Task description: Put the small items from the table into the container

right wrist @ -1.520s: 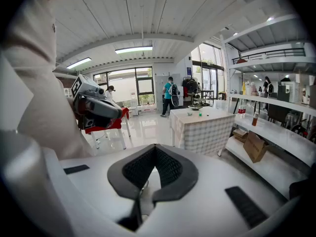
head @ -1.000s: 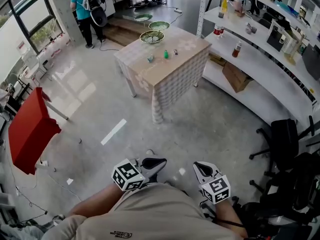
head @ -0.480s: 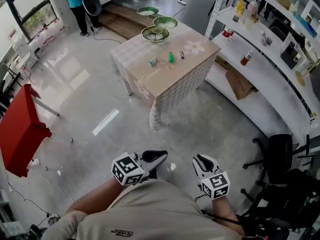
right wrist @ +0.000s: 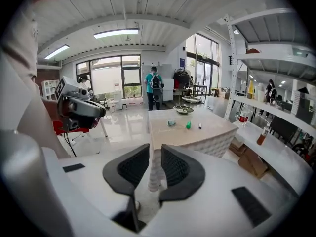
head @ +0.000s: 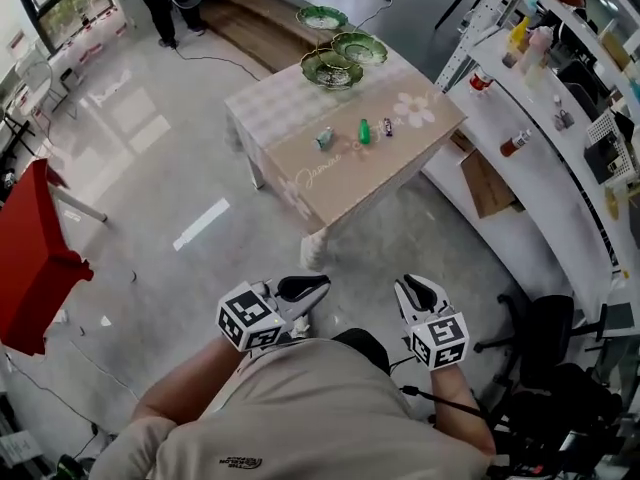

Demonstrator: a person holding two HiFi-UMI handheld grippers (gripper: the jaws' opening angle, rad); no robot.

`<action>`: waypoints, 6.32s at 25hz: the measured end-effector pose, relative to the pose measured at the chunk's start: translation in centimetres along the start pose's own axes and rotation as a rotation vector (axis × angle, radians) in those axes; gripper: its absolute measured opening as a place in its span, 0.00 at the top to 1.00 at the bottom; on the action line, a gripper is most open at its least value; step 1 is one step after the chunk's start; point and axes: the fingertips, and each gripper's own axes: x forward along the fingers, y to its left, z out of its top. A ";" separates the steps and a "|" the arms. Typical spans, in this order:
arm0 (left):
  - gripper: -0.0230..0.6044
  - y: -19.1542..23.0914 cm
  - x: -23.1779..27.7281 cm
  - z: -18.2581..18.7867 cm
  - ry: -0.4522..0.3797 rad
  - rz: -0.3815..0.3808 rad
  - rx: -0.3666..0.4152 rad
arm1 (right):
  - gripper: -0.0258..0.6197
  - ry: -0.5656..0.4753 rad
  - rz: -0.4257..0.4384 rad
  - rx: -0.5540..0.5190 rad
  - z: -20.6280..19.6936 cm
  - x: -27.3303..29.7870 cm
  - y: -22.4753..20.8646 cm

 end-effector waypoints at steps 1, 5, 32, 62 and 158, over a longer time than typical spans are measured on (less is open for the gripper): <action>0.95 0.8 -0.1 0.3 -0.005 0.017 -0.005 | 0.83 0.004 0.004 -0.007 0.6 1.0 -0.4; 0.95 3.4 -0.4 1.1 -0.018 0.059 -0.021 | 0.83 -0.003 0.022 -0.025 2.8 4.9 -2.4; 0.95 23.0 12.6 11.1 0.003 0.448 -0.142 | 0.75 0.181 0.007 -0.011 5.4 40.8 -32.3; 0.95 27.7 15.7 13.7 -0.014 0.600 -0.181 | 0.82 0.209 0.106 -0.084 6.4 46.4 -35.3; 0.95 7.4 -4.7 2.4 -0.191 0.501 -0.159 | 0.94 0.038 0.378 -0.185 10.6 18.2 -2.8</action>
